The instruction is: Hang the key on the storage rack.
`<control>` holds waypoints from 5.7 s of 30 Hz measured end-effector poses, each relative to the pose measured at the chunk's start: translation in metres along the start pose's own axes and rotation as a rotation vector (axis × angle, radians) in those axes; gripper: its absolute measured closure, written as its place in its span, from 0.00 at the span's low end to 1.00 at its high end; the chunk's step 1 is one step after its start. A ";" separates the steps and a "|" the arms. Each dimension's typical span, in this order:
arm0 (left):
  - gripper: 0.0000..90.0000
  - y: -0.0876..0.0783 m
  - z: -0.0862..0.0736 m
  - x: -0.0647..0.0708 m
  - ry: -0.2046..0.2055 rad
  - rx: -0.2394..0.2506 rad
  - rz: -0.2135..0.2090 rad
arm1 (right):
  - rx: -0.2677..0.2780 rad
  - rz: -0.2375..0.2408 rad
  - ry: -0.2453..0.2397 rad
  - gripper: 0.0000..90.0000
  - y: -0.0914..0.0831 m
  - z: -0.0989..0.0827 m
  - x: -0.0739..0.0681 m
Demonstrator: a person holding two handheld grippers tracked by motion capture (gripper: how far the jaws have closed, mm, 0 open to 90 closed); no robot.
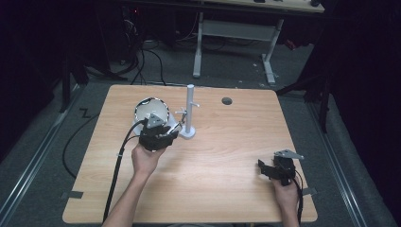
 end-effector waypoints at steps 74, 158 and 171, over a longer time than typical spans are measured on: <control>0.47 0.045 -0.021 -0.012 -0.093 -0.092 0.037 | 0.001 0.000 0.001 0.30 0.000 0.000 0.000; 0.41 -0.049 -0.042 -0.030 -0.153 0.042 0.087 | 0.000 0.000 -0.001 0.30 0.000 0.000 0.000; 0.41 -0.061 -0.051 -0.032 -0.179 0.061 0.093 | 0.000 0.000 -0.001 0.30 0.000 0.000 0.000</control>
Point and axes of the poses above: each handheld gripper's, and its own axes: y roughly forward along the jaws, z roughly out of its top, x roughly to its right, the point moved 3 cm from there along y, roughly forward along the jaws, and after that the axes turned 3 degrees about x, right-handed, at the moved point
